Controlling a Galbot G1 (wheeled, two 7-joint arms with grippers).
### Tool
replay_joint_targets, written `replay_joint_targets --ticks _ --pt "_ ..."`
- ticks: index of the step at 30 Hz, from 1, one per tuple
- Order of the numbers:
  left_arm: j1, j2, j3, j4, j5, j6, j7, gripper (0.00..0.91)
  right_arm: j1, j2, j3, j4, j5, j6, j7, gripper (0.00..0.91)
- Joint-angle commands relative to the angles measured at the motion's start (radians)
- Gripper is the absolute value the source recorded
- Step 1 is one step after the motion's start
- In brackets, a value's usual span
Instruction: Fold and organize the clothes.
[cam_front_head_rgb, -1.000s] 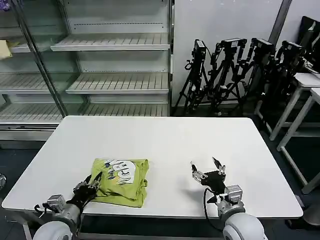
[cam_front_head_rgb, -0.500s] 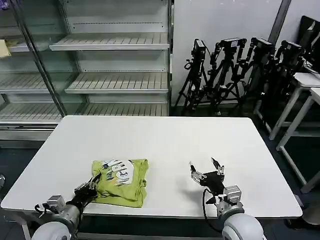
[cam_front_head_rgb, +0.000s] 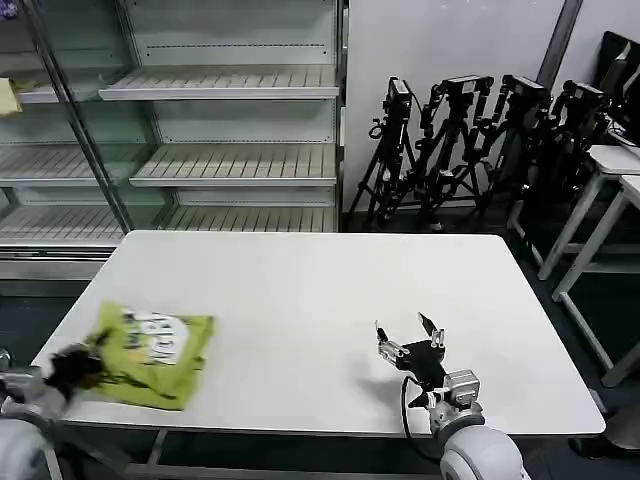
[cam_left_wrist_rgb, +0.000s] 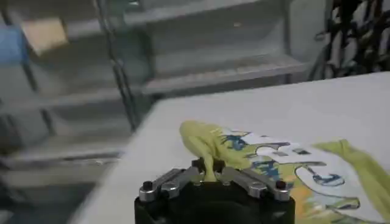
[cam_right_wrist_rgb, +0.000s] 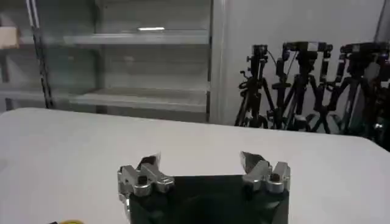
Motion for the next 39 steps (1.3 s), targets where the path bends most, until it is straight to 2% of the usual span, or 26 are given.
replay_joint_targets --ticks 1,4,6,9,11,13,16,19,31,39 --pt "0.077 0.247 -0.357 -0.053 0.449 0.034 0.044 0.02 0.001 0.0 -0.004 0.002 0.0 0.0 0.001 0.907" --pt "0.072 0.182 -0.278 -0.2 0.557 0.069 0.018 0.02 -0.006 -0.002 0.0 0.006 -0.001 0.0 0.001 0.907" --pt "0.076 0.076 -0.093 -0.311 0.607 0.082 -0.048 0.02 -0.011 -0.002 0.004 0.006 -0.003 0.0 0.0 0.907" --pt "0.101 -0.06 0.344 -0.402 0.745 0.057 -0.248 0.02 -0.02 -0.004 0.012 0.006 -0.005 0.0 0.0 0.907" --pt "0.101 -0.142 0.566 -0.406 0.812 0.032 -0.33 0.02 -0.027 -0.006 0.018 0.007 -0.006 0.0 -0.001 0.907" --pt "0.091 -0.205 0.76 -0.382 0.844 -0.015 -0.354 0.02 -0.035 -0.007 0.027 0.01 -0.009 -0.001 -0.001 0.907" --pt "0.064 -0.257 0.89 -0.351 0.837 -0.045 -0.351 0.02 -0.044 -0.011 0.039 0.013 -0.009 -0.001 -0.002 0.907" --pt "0.005 -0.298 0.916 -0.329 0.829 -0.058 -0.345 0.02 -0.048 -0.011 0.046 0.01 -0.01 0.0 -0.002 0.907" --pt "-0.245 -0.332 0.883 -0.219 0.794 -0.068 -0.309 0.02 -0.031 -0.014 0.066 0.022 -0.014 -0.008 -0.005 0.907" --pt "-0.404 -0.396 0.936 -0.108 0.619 0.021 -0.342 0.02 -0.013 -0.044 0.185 0.069 0.001 -0.014 -0.011 0.907"
